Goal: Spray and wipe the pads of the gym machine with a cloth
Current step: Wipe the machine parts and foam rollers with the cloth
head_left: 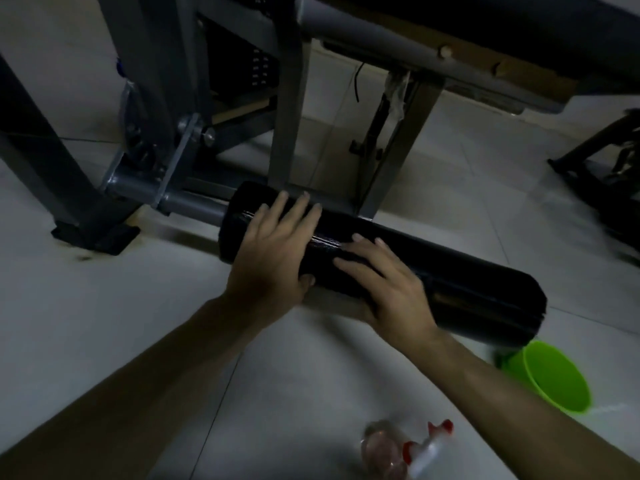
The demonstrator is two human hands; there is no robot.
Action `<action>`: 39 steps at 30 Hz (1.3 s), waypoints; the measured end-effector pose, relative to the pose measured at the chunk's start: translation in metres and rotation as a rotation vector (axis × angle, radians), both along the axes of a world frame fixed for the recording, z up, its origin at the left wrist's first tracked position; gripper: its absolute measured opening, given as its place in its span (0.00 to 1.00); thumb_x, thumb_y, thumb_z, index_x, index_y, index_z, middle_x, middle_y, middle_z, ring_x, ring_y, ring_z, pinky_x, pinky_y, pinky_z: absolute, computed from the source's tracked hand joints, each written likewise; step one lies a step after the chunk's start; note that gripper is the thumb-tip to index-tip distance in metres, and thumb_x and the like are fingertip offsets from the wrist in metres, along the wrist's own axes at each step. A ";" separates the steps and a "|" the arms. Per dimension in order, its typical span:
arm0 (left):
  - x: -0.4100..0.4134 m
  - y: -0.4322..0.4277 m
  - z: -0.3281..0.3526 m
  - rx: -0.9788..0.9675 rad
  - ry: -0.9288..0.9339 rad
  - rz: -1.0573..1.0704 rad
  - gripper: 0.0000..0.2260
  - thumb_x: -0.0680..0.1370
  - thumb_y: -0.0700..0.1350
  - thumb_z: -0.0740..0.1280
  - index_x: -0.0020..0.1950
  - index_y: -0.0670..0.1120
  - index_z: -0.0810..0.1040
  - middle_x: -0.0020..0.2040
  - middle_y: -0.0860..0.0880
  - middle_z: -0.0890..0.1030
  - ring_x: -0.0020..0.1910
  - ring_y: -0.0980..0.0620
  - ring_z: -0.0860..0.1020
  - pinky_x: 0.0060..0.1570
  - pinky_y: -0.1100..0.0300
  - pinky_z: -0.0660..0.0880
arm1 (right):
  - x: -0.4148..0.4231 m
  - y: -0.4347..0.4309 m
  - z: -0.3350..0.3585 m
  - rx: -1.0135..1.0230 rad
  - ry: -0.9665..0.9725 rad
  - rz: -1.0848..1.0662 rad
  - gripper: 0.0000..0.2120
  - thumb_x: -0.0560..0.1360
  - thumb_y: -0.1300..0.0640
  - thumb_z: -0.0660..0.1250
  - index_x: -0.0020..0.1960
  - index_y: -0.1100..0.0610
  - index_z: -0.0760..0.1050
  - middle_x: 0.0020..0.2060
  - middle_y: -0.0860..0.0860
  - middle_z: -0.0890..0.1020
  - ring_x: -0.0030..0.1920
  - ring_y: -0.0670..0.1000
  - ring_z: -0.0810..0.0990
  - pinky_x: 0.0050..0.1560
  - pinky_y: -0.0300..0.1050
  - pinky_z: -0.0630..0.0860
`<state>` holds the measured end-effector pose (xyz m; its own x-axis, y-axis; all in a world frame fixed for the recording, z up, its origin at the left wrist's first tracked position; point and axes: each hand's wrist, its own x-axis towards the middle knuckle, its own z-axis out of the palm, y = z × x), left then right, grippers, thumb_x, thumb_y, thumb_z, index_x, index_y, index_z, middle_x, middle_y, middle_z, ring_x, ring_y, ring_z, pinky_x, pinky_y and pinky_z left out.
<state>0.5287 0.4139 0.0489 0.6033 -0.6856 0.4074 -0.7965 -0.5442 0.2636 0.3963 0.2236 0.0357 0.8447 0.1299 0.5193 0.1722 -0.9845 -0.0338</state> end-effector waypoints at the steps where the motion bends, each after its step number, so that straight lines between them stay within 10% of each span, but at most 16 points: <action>1: -0.003 -0.010 0.002 0.026 0.005 -0.045 0.47 0.69 0.52 0.79 0.82 0.46 0.59 0.83 0.46 0.59 0.82 0.42 0.54 0.80 0.45 0.48 | -0.022 -0.017 0.000 0.013 -0.018 -0.050 0.24 0.73 0.71 0.71 0.68 0.60 0.79 0.69 0.58 0.78 0.77 0.57 0.70 0.77 0.62 0.65; 9: -0.015 -0.048 0.000 0.066 -0.002 -0.042 0.46 0.63 0.58 0.82 0.79 0.50 0.69 0.79 0.50 0.68 0.79 0.44 0.63 0.78 0.45 0.53 | -0.064 -0.040 -0.014 0.296 -0.179 -0.333 0.36 0.61 0.79 0.66 0.67 0.62 0.79 0.69 0.58 0.77 0.75 0.58 0.71 0.76 0.66 0.64; 17: -0.016 -0.045 0.003 0.108 -0.052 -0.007 0.46 0.62 0.61 0.81 0.77 0.50 0.71 0.77 0.49 0.71 0.78 0.45 0.66 0.77 0.44 0.60 | -0.013 -0.017 0.000 0.134 -0.028 -0.107 0.22 0.76 0.62 0.62 0.68 0.59 0.79 0.68 0.58 0.78 0.74 0.58 0.72 0.79 0.57 0.63; 26: -0.050 -0.068 0.019 0.209 -0.090 -0.028 0.51 0.61 0.61 0.82 0.78 0.41 0.67 0.79 0.40 0.66 0.78 0.37 0.63 0.77 0.41 0.60 | -0.130 -0.101 -0.016 0.382 -0.269 -0.535 0.34 0.63 0.71 0.62 0.69 0.59 0.78 0.71 0.56 0.75 0.75 0.57 0.71 0.72 0.67 0.69; 33: -0.093 -0.141 0.030 0.133 0.137 -0.153 0.49 0.73 0.52 0.75 0.84 0.45 0.46 0.82 0.46 0.59 0.82 0.48 0.54 0.79 0.54 0.52 | -0.060 -0.044 -0.018 0.313 -0.139 -0.254 0.20 0.73 0.67 0.71 0.64 0.59 0.81 0.68 0.57 0.79 0.75 0.57 0.72 0.79 0.54 0.63; 36: -0.095 -0.135 0.010 0.129 0.017 -0.124 0.55 0.63 0.60 0.80 0.82 0.42 0.56 0.79 0.43 0.64 0.79 0.43 0.61 0.79 0.49 0.56 | -0.101 -0.083 -0.020 0.190 -0.106 -0.243 0.16 0.80 0.61 0.63 0.66 0.59 0.81 0.70 0.57 0.78 0.76 0.57 0.71 0.79 0.57 0.63; 39: -0.094 -0.138 0.000 0.139 -0.049 -0.102 0.57 0.55 0.62 0.82 0.79 0.44 0.65 0.76 0.42 0.68 0.76 0.39 0.65 0.77 0.43 0.59 | -0.151 -0.123 -0.031 0.260 -0.201 -0.418 0.30 0.67 0.72 0.63 0.67 0.60 0.79 0.71 0.57 0.76 0.77 0.58 0.69 0.74 0.65 0.67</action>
